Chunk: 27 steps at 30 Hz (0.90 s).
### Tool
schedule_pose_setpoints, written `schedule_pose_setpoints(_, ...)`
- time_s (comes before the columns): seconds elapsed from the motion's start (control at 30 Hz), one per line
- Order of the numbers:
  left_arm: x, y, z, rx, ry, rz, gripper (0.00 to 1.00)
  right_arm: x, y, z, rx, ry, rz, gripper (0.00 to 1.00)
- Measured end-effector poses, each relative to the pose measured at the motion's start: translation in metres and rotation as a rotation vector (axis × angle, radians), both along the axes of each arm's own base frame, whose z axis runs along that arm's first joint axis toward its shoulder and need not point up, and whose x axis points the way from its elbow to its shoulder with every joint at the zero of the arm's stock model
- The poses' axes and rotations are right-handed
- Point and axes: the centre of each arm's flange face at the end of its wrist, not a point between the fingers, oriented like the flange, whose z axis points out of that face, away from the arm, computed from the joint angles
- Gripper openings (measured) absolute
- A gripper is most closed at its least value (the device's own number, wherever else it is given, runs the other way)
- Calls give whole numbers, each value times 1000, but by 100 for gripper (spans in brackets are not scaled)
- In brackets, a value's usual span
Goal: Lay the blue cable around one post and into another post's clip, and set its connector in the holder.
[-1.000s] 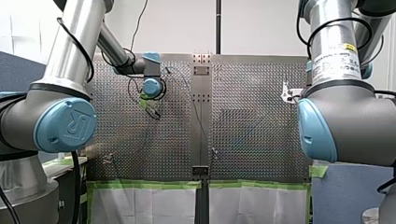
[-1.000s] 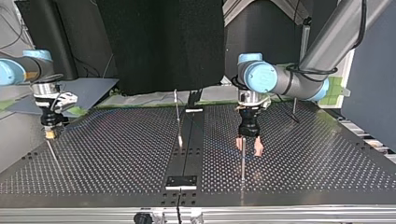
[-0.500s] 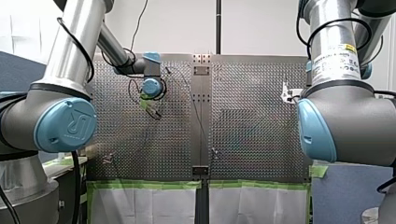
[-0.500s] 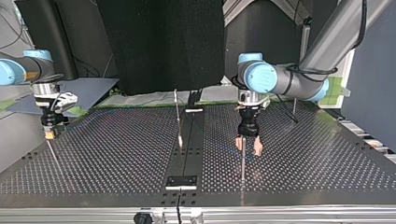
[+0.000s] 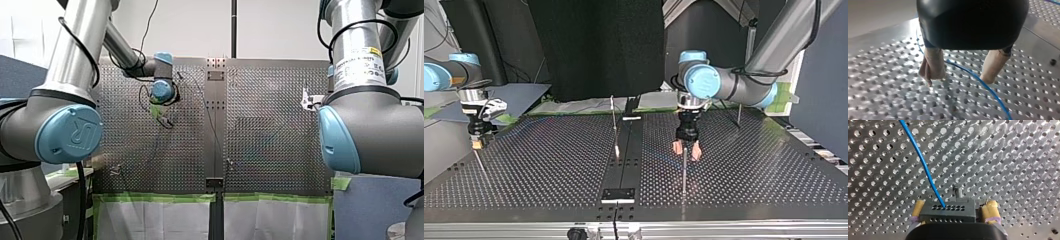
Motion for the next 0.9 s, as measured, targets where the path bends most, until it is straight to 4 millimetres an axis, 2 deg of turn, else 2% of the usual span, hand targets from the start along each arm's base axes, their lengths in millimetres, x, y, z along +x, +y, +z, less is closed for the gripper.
schedule_pose_setpoints(0.17, -9, 6, 12, -31, 15, 39, 100, 0, 0, 0, 0, 0, 0, 98)
schedule_pose_setpoints(0.33, -18, 6, 9, -10, 54, 41, 100, 0, 0, 0, 0, 0, 0, 98)
schedule_pose_setpoints(0.53, -39, 3, 8, 39, 73, 24, 100, 0, 0, 0, 0, 0, 0, 98)
schedule_pose_setpoints(0.9, -74, -1, 21, 104, -6, 2, 100, 0, 0, 0, 0, 0, 0, 98)
